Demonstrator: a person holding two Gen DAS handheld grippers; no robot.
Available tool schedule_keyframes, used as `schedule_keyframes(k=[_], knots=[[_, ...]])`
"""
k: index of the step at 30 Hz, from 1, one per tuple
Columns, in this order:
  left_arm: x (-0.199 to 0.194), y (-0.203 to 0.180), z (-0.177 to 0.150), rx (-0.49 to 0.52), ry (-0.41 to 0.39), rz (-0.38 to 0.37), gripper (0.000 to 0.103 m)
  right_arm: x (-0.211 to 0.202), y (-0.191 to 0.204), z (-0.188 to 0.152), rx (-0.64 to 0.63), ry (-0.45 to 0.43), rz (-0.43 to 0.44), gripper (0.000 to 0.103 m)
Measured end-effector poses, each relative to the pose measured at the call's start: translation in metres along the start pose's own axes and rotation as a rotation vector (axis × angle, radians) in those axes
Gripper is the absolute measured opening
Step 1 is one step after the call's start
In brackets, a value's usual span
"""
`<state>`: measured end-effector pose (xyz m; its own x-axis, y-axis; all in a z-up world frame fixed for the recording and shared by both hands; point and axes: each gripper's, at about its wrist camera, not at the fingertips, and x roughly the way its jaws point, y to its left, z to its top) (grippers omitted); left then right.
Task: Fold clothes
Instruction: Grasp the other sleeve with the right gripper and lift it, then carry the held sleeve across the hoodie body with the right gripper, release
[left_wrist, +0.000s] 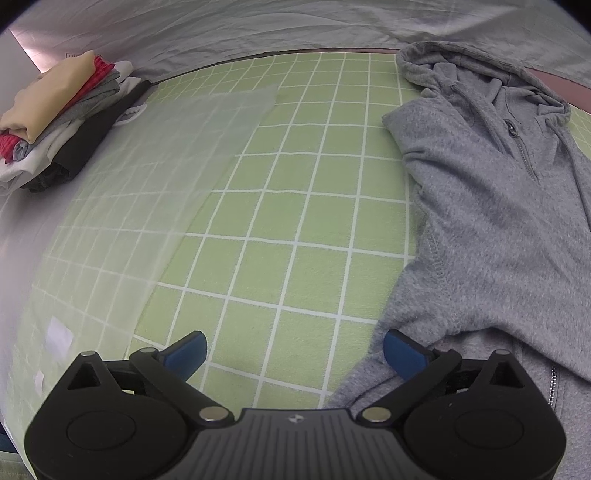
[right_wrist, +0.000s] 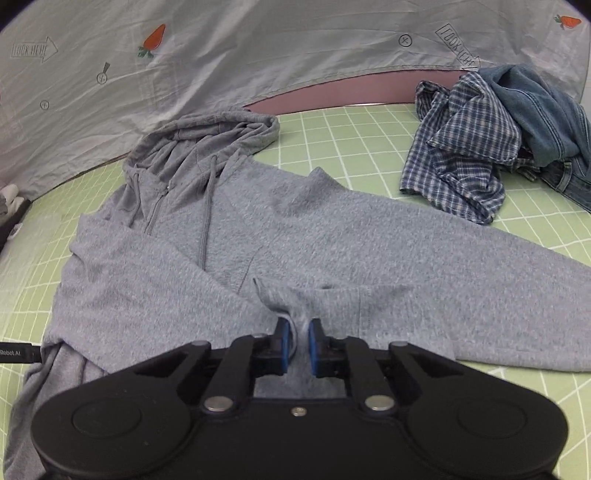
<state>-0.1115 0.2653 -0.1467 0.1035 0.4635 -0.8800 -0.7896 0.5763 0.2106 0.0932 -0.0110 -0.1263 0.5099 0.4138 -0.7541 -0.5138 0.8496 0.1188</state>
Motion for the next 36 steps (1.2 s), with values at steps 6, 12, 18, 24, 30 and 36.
schedule_keyframes(k=[6, 12, 18, 24, 30, 36], knots=[[0.001, 0.001, 0.000, 0.001, 0.003, -0.006, 0.103, -0.029, -0.046, 0.024, 0.145, -0.110, -0.016, 0.010], [-0.001, -0.003, 0.003, 0.035, -0.005, 0.010, 0.103, -0.080, -0.108, 0.060, 0.299, -0.301, -0.101, 0.010], [-0.008, 0.003, 0.012, -0.006, -0.022, -0.008, 0.103, -0.114, -0.132, 0.079, 0.337, -0.452, -0.121, 0.010], [-0.011, 0.011, 0.024, -0.083, -0.022, -0.111, 0.102, -0.071, -0.147, 0.055, 0.383, -0.285, -0.182, 0.010], [-0.011, 0.002, 0.044, -0.117, -0.041, -0.255, 0.097, -0.053, -0.149, 0.038, 0.412, -0.222, -0.188, 0.010], [-0.006, -0.021, 0.074, -0.075, -0.061, -0.373, 0.084, -0.039, -0.152, 0.037, 0.436, -0.191, -0.195, 0.010]])
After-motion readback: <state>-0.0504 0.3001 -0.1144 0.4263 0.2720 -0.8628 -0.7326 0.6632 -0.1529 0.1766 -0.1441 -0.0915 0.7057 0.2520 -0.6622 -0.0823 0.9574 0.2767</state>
